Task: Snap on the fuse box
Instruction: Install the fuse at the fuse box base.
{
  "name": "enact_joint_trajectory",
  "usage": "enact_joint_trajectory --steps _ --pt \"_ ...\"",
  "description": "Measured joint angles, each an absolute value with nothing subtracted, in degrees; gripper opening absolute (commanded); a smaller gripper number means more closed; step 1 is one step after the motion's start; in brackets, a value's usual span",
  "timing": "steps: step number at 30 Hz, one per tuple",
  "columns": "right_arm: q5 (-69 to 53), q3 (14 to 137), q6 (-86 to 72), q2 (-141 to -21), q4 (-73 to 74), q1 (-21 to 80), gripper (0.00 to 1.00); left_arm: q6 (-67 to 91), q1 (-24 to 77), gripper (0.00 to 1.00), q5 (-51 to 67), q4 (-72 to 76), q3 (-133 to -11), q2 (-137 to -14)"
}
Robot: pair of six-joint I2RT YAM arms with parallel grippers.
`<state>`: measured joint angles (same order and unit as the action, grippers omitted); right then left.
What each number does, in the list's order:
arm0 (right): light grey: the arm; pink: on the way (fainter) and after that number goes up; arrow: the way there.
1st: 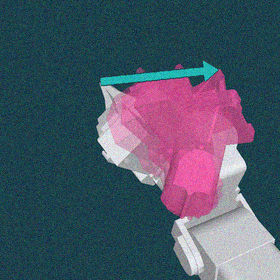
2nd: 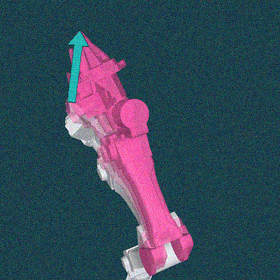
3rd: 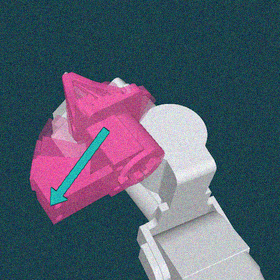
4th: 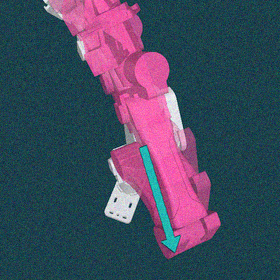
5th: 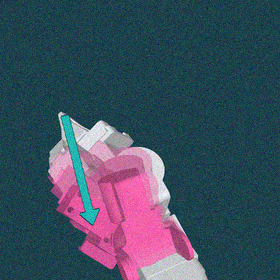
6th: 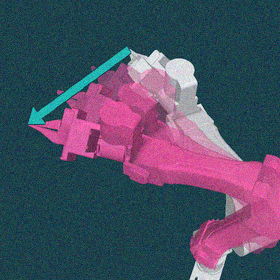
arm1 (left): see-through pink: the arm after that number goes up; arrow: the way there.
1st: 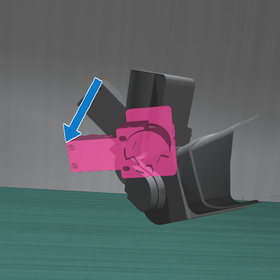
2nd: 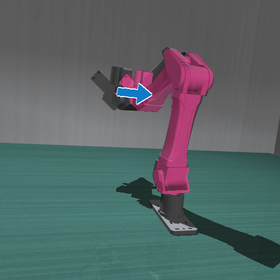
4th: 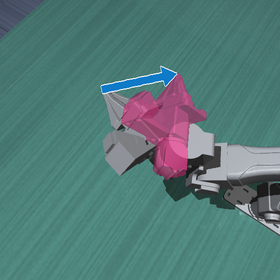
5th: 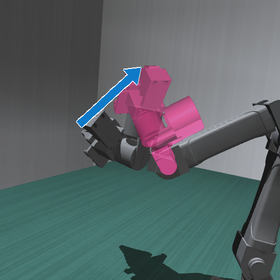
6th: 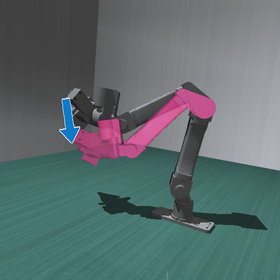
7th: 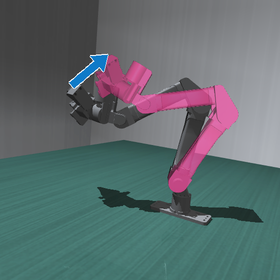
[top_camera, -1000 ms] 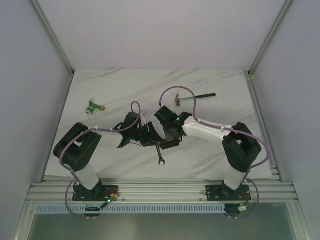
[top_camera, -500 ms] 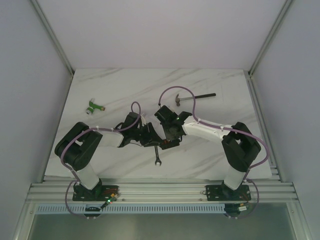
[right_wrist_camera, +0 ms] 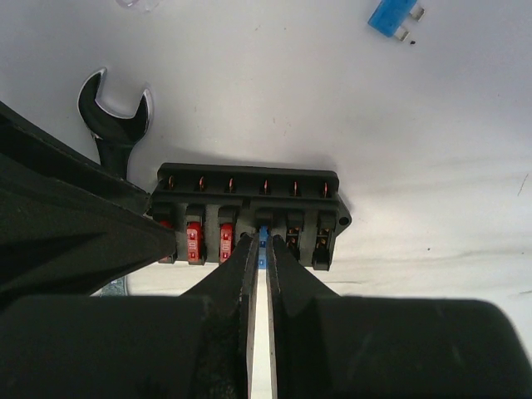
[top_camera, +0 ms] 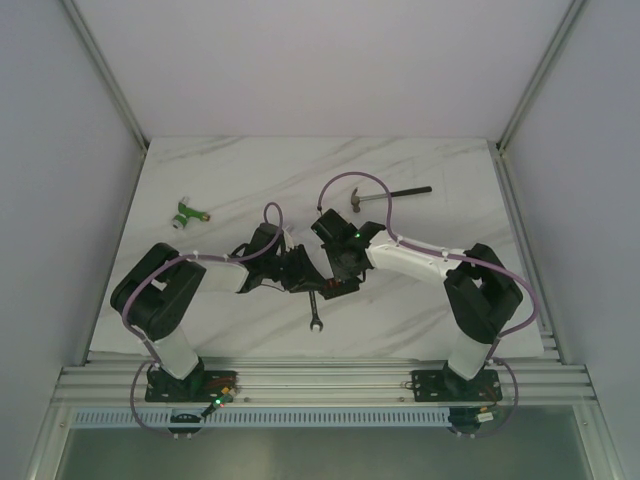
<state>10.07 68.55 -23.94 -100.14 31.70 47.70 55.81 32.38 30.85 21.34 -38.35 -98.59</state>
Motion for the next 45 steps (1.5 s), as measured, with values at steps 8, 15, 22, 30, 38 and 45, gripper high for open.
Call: enact_joint_trajectory --steps 8,15,22,30,38,45 --pt "9.87 68.4 -23.24 -100.62 31.46 47.68 0.0 55.86 32.45 0.43 30.89 21.23 -38.54 -98.7" --pt "9.87 67.96 -23.07 -100.62 30.94 47.68 0.0 55.86 32.49 0.42 30.89 21.15 -38.7 -98.8" --pt "9.85 67.92 -22.83 -100.86 30.72 47.68 0.0 55.88 32.49 0.41 30.89 21.12 -38.74 -98.87" --pt "9.82 67.57 -22.85 -100.9 30.3 47.75 0.0 56.07 32.53 0.39 30.92 21.15 -38.74 -98.87" --pt "9.98 67.26 -22.83 -100.82 30.02 47.83 0.0 56.38 32.53 0.38 30.92 21.1 -38.74 -98.85" --pt "10.02 66.63 -22.87 -100.03 29.47 47.77 0.0 56.53 32.53 0.38 31.09 21.02 -38.74 -98.83"
